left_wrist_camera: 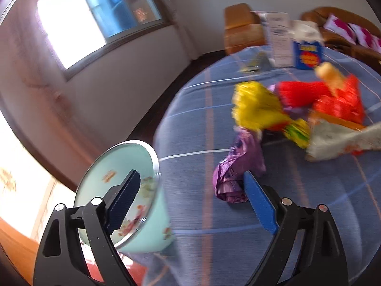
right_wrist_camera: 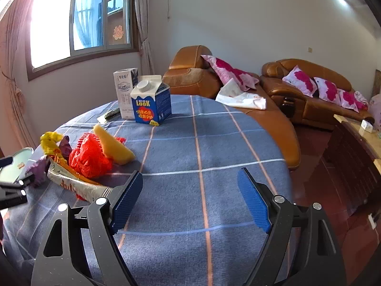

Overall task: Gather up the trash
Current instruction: 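Move both tools back to the trash pile on the table, then grasp the purple wrapper with the left tool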

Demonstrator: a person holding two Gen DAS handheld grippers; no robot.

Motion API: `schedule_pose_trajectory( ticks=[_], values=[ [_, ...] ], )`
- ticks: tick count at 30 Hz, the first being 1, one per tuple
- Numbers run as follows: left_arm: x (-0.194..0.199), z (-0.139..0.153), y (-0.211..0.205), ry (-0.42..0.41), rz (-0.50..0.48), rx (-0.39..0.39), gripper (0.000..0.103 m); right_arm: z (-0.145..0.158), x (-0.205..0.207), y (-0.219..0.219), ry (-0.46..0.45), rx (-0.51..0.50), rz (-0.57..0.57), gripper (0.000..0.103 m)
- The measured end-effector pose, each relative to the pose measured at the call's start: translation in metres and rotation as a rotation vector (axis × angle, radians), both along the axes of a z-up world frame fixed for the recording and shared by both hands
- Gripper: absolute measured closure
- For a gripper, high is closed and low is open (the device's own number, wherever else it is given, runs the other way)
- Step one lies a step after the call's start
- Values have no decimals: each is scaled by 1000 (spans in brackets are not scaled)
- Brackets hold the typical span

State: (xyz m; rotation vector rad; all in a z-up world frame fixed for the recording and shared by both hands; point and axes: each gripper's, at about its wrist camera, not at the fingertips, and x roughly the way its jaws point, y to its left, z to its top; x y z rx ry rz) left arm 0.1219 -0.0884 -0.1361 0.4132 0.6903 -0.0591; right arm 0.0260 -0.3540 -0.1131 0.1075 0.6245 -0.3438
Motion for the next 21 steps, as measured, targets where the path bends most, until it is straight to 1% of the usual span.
schedule_pose_trajectory(
  ticks=[3, 5, 7, 9, 11, 12, 13, 14, 15, 16, 19, 21],
  values=[
    [0, 11, 11, -17, 13, -63, 17, -6, 1, 2, 14, 2, 4, 22],
    [-5, 15, 7, -27, -11, -94, 17, -9, 2, 5, 22, -2, 7, 22],
    [-9, 12, -2, -21, -38, -106, 17, -8, 3, 8, 23, -13, 12, 22],
    [-9, 4, -11, 4, -62, -110, 17, -8, 2, 9, 22, -12, 14, 22],
    [-2, -4, -16, 20, -60, -106, 21, -8, 2, 10, 25, -13, 17, 22],
    [3, -9, -15, 43, -65, -122, 33, -8, 3, 11, 27, -13, 21, 22],
    [7, -13, -13, 74, -80, -151, 51, -8, 3, 13, 30, -14, 25, 22],
    [9, -16, -12, 94, -89, -164, 61, -8, 3, 14, 32, -14, 29, 22],
    [12, -20, -8, 124, -99, -195, 68, -9, 4, 14, 33, -14, 32, 22],
    [12, -19, -5, 119, -103, -208, 78, -9, 4, 16, 35, -14, 36, 22],
    [9, -14, 0, 112, -128, -214, 85, -9, 5, 18, 40, -13, 45, 22],
    [2, -4, 5, 76, -124, -199, 86, -9, 5, 19, 42, -5, 48, 22]
  ],
)
